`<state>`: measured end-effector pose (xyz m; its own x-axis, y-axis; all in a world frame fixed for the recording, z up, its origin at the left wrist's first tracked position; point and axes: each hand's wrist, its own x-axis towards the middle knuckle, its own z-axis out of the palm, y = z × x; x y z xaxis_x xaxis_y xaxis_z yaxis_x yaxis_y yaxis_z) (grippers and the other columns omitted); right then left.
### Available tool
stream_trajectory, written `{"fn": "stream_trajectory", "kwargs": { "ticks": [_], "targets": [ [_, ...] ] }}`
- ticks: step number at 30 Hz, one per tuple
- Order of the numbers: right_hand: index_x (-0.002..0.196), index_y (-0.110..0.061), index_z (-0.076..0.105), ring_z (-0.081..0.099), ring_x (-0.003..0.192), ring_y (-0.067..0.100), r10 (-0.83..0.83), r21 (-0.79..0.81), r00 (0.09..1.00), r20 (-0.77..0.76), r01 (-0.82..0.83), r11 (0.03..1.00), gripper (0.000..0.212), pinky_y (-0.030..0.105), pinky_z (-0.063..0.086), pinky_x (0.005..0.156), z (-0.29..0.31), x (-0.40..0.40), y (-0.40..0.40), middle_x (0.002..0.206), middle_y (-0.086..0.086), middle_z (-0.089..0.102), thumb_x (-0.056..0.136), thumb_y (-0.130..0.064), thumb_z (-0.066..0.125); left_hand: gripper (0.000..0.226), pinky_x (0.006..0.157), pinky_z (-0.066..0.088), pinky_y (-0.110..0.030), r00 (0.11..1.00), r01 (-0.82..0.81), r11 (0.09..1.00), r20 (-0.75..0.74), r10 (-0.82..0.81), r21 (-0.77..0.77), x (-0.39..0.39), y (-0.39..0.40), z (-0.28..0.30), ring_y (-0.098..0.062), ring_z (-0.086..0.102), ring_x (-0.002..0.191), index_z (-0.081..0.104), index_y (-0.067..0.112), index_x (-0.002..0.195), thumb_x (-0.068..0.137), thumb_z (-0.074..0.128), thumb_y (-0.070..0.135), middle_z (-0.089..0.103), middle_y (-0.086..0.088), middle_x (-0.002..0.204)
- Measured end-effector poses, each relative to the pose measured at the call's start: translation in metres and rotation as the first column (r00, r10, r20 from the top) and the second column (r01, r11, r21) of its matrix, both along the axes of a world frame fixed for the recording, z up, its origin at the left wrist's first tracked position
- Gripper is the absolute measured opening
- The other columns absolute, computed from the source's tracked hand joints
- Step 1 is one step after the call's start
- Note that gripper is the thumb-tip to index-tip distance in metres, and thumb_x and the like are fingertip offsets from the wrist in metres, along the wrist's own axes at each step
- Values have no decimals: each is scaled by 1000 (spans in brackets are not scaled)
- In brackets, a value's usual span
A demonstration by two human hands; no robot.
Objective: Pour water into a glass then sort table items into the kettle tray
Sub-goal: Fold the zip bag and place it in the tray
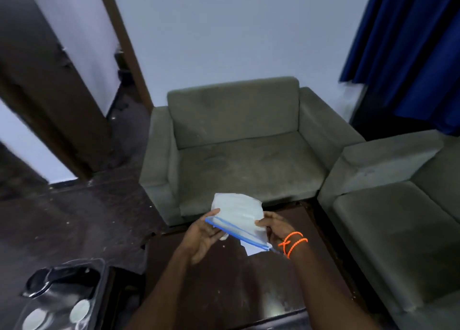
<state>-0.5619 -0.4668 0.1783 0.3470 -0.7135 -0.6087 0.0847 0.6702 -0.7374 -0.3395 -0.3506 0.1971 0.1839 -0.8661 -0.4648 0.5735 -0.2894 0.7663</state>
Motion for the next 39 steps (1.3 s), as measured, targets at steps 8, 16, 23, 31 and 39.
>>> {"fn": "stream_trajectory", "kwargs": {
  "ticks": [8,16,23,31,39],
  "targets": [
    [119,6,61,69,80,31,225,-97,974,21,-222,970,45,38,58,69,62,88,68,101,23,71,76,15,66,39,82,58,-43,957,-281,959,-61,283,27,61,82,62,-32,73,90,73,8,113,104,47,36,78,-13,105],
    [104,2,71,72,72,23,246,-108,969,28,-241,964,27,29,56,59,71,200,125,94,16,76,83,-14,77,35,100,56,-55,981,-123,981,168,98,147,176,158,46,-45,67,117,65,3,130,97,59,-5,72,-23,125],
    [91,1,73,70,71,22,300,30,951,-74,-298,954,7,29,55,59,25,325,199,96,17,75,84,-1,72,29,101,54,-54,961,-199,954,235,146,222,283,246,4,-40,68,113,67,-1,125,96,63,-2,74,-22,122],
    [85,-12,69,65,65,19,456,235,881,-125,-421,876,11,31,54,62,-25,415,282,68,3,72,86,-1,70,22,71,60,-37,898,-389,835,365,247,390,374,336,-58,-33,74,94,72,5,119,98,67,12,78,-18,110],
    [75,-12,63,60,66,19,584,264,754,-301,-522,811,16,29,50,62,-95,461,315,75,9,64,86,-2,70,11,76,54,-39,875,-451,738,412,254,502,397,382,-105,-31,70,86,76,7,103,92,75,8,78,-21,103]
  ]
}}
